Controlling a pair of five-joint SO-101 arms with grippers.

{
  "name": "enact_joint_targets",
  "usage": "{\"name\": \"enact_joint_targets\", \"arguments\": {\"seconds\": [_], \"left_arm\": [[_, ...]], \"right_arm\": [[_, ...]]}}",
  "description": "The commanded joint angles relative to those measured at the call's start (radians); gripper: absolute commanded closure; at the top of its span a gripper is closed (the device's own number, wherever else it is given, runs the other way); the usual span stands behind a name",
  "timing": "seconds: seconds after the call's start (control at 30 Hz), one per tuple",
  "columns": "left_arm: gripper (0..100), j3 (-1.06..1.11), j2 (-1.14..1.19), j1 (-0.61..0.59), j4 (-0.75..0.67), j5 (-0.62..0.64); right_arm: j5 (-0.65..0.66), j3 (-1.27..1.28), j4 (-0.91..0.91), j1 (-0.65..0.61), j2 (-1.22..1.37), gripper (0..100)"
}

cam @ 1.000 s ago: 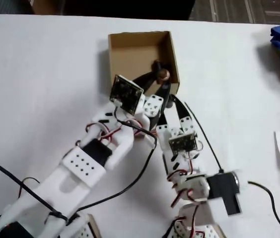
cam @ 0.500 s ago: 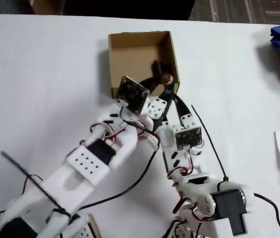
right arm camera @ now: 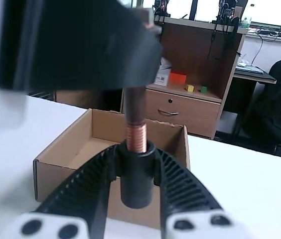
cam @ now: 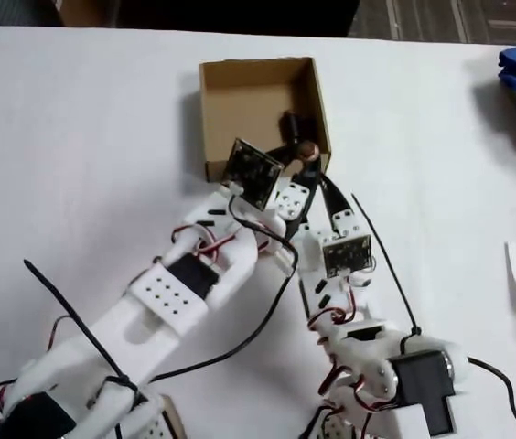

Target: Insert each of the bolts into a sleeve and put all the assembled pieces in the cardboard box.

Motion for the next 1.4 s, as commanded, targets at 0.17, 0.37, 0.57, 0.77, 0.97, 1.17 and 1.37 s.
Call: {"name": "enact_joint_targets", "arguments": {"seconds": [0.17, 0.37, 0.57, 0.77, 0.97, 1.17, 1.37], "left_arm": [[97, -0.035, -0.002, 0.005, 0.002, -0.002], [97, -0.035, -0.002, 0.005, 0.043, -0.002], [97, -0.045, 0.038, -0.002, 0.043, -0.002], [97, -0.147, 0.14, -0.015, 0.048, -0.002], [97, -0.157, 0.141, 0.006, 0.048, -0.002], [97, -0.114, 0.14, 0.003, 0.048, -0.005], [82, -0.111, 0.14, -0.032, 0.048, -0.002]], "right_arm": [[-0.008, -0.002, -0.091, 0.005, -0.048, 97.8], [-0.009, 0.002, -0.128, -0.001, -0.048, 97.8], [-0.008, 0.005, -0.137, -0.001, -0.048, 97.8], [-0.008, 0.011, -0.137, 0.004, -0.048, 97.8], [-0.008, 0.011, -0.134, 0.005, -0.045, 97.8], [-0.008, 0.011, -0.134, 0.005, -0.045, 97.8], [-0.008, 0.011, -0.134, 0.005, -0.041, 97.8]]}}
